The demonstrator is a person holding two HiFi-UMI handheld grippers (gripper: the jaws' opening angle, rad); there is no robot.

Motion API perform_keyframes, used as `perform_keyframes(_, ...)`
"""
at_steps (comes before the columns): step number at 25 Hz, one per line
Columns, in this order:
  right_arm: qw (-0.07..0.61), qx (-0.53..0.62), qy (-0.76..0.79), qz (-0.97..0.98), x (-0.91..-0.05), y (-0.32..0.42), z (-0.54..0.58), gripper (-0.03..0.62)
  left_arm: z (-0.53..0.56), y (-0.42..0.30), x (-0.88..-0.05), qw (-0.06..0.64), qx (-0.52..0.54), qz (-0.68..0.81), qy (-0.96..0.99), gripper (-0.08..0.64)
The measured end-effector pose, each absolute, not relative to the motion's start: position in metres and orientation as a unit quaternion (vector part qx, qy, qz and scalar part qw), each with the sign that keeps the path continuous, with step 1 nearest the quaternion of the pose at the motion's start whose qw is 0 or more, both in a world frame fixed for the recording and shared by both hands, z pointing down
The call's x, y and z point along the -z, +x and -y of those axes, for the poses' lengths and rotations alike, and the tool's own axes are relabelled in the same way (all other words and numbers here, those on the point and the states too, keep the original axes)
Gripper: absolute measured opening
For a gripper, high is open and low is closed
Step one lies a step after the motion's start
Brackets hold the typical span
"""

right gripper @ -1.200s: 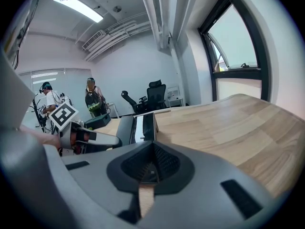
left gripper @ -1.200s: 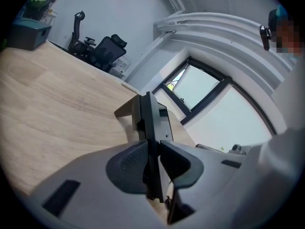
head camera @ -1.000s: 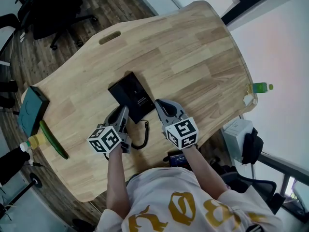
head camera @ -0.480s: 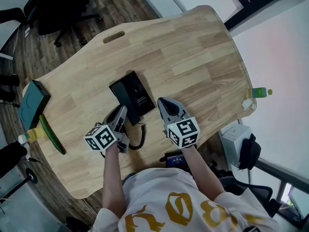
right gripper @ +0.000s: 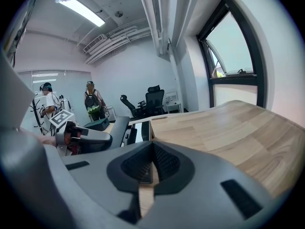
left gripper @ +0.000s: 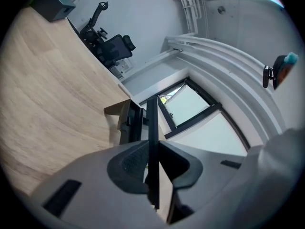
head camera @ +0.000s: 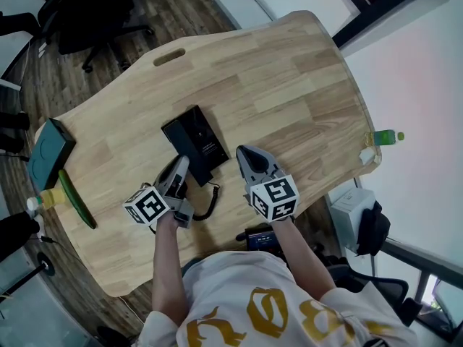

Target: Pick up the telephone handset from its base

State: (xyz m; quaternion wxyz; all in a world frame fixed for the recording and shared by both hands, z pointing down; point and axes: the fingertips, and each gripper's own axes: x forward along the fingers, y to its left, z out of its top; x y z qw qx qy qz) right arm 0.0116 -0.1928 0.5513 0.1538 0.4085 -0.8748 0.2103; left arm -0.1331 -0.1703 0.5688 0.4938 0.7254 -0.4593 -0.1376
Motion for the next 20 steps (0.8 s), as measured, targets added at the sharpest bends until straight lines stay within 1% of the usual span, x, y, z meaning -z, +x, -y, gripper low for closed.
perform_keyframes(20, 0.113, -0.171, 0.408, 0.89, -0.499, 0.007, 0.172, 0.005, 0.144, -0.127, -0.506, 0.459, 0.199, 0.42, 0.757, 0.071)
